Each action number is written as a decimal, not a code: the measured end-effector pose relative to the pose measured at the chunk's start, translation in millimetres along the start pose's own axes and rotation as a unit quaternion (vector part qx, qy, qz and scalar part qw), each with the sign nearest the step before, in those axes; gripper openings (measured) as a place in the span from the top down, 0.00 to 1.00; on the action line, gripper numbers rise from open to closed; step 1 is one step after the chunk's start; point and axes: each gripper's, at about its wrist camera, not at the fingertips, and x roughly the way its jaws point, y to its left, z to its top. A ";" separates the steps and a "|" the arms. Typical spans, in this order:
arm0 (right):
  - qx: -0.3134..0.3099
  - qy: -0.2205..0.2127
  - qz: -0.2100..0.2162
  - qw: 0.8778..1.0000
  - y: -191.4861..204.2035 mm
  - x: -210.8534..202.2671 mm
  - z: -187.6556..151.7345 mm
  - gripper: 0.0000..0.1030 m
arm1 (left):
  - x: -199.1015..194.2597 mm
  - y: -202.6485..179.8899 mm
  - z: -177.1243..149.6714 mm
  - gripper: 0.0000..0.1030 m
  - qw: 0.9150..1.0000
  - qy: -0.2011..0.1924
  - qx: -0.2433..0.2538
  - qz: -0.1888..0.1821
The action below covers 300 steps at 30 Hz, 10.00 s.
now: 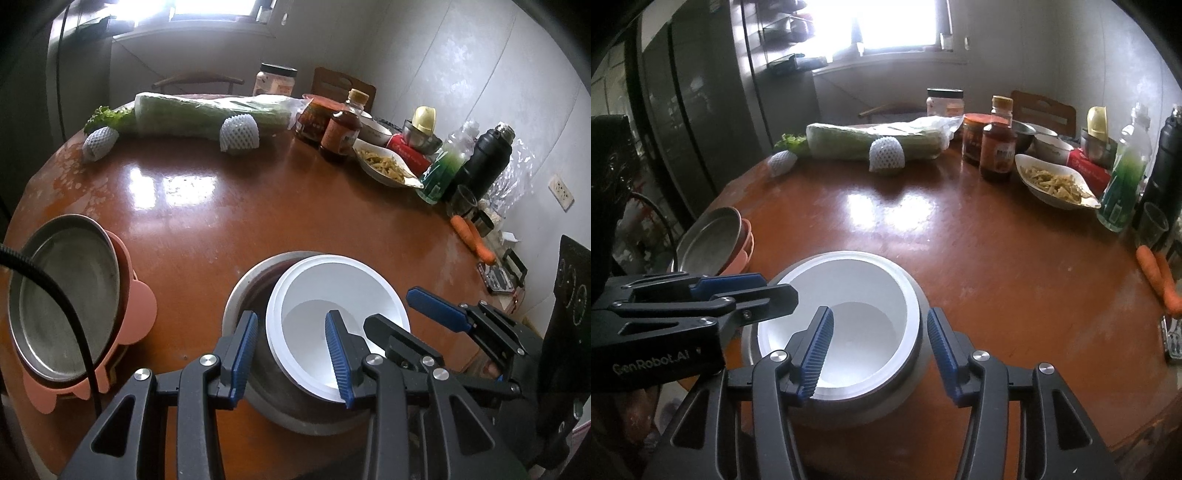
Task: Organize plates and bowls
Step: 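Lower the red-printed bowl into the white bowl and open the left tool, then grip the deep steel bowl rim with the left tool, then lift the steel bowl stack with the left tool over the steel pan, then lower the steel bowl stack onto the steel pan and open the left tool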
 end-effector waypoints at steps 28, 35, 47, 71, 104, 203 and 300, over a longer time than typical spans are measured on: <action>0.013 -0.003 -0.007 1.000 -13.2 -2.9 15.2 0.42 | -11.8 21.2 7.3 0.57 1.000 -0.011 -0.017 0.019; 0.025 0.012 0.000 1.000 -18.5 3.4 8.2 0.41 | -2.2 20.5 3.0 0.51 1.000 0.007 -0.028 0.002; 0.025 0.034 0.009 0.999 -19.2 15.3 -0.5 0.41 | 17.1 23.7 0.8 0.50 0.999 0.027 -0.041 0.013; 0.050 0.081 0.029 0.995 -26.5 45.6 -6.1 0.41 | 49.3 22.8 -1.0 0.50 0.997 0.074 -0.037 0.001; 0.038 0.061 0.080 0.994 -4.0 37.3 2.8 0.49 | 25.9 27.5 2.8 0.51 0.998 0.049 -0.048 -0.014; -0.099 0.075 0.162 0.979 189.2 114.2 77.5 0.49 | -61.6 199.7 5.9 0.51 0.985 -0.022 -0.139 0.100; -0.116 0.030 0.096 0.988 186.5 92.0 77.7 0.38 | -79.7 190.9 -5.7 0.49 0.981 -0.058 -0.120 0.138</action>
